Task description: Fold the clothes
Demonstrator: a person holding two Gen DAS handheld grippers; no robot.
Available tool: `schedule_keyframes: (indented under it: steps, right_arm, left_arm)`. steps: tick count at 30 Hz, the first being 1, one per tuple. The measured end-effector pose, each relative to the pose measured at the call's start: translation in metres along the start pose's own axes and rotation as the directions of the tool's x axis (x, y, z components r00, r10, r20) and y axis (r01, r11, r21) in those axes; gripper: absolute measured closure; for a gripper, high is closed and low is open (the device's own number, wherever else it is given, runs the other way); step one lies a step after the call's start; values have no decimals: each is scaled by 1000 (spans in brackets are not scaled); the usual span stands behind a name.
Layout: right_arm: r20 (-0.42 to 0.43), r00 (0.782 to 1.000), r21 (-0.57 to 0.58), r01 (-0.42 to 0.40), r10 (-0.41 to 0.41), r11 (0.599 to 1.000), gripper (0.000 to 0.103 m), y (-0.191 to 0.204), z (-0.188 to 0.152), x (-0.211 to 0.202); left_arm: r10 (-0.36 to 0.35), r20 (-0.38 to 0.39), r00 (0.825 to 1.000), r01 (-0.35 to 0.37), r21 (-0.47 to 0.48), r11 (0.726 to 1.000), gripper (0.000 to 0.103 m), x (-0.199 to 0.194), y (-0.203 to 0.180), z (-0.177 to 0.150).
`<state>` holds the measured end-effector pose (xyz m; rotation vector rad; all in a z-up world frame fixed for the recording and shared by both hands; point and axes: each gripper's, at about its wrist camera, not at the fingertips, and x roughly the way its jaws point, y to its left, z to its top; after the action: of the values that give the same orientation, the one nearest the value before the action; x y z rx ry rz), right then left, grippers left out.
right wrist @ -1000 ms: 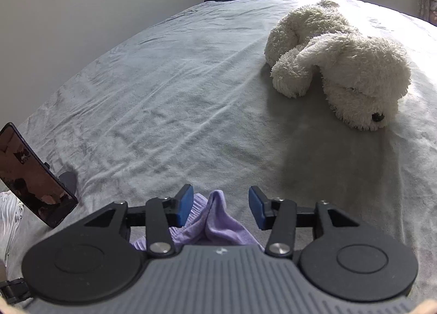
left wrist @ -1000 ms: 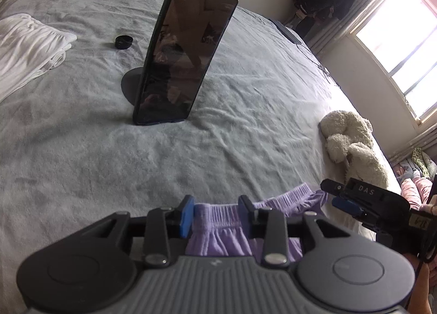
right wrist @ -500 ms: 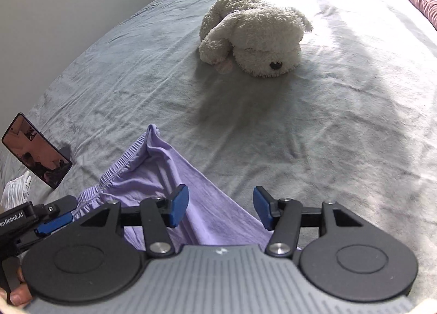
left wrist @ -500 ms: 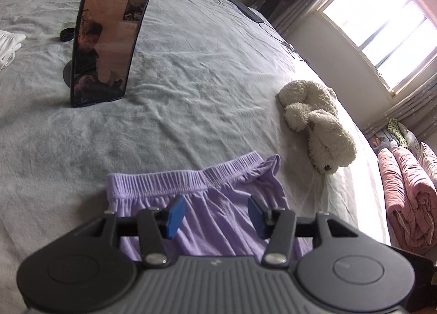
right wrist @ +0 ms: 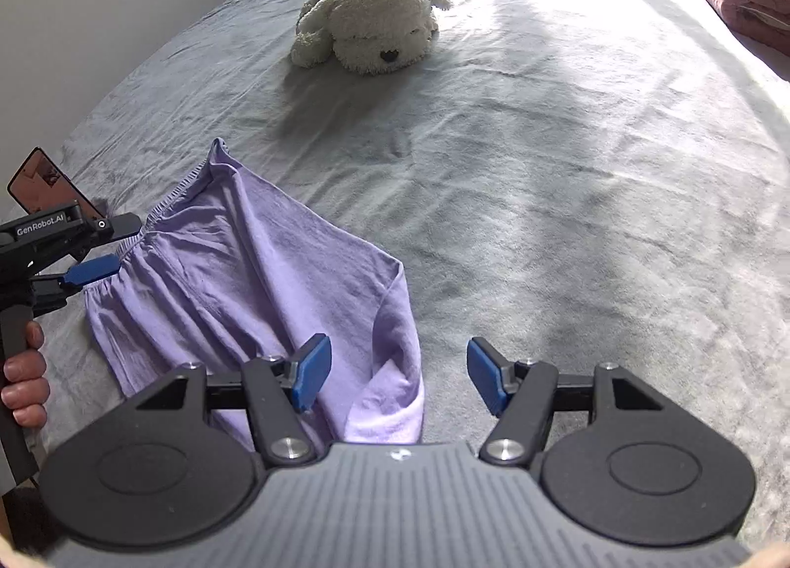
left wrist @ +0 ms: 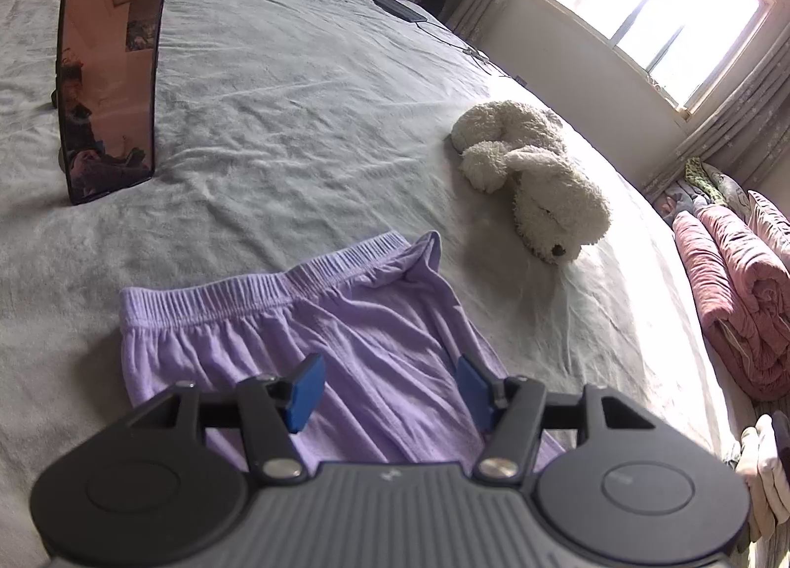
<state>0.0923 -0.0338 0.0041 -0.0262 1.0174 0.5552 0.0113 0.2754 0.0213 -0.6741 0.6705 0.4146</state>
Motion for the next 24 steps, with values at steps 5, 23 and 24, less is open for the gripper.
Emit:
schedule_keyframes:
  steps: [5, 23, 24]
  right_arm:
    - [12, 1000, 39, 1, -2, 999, 36, -20, -35, -19]
    - [196, 980, 202, -77, 37, 976, 33, -103, -123, -73]
    - [194, 980, 232, -92, 47, 968, 33, -111, -127, -72]
  left_arm:
    - [-5, -16, 1000, 6, 51, 999, 39, 2, -15, -12]
    - [-7, -192, 981, 47, 206, 977, 37, -3, -62, -93]
    - [-19, -207, 978, 60, 196, 979, 37, -7, -64, -95]
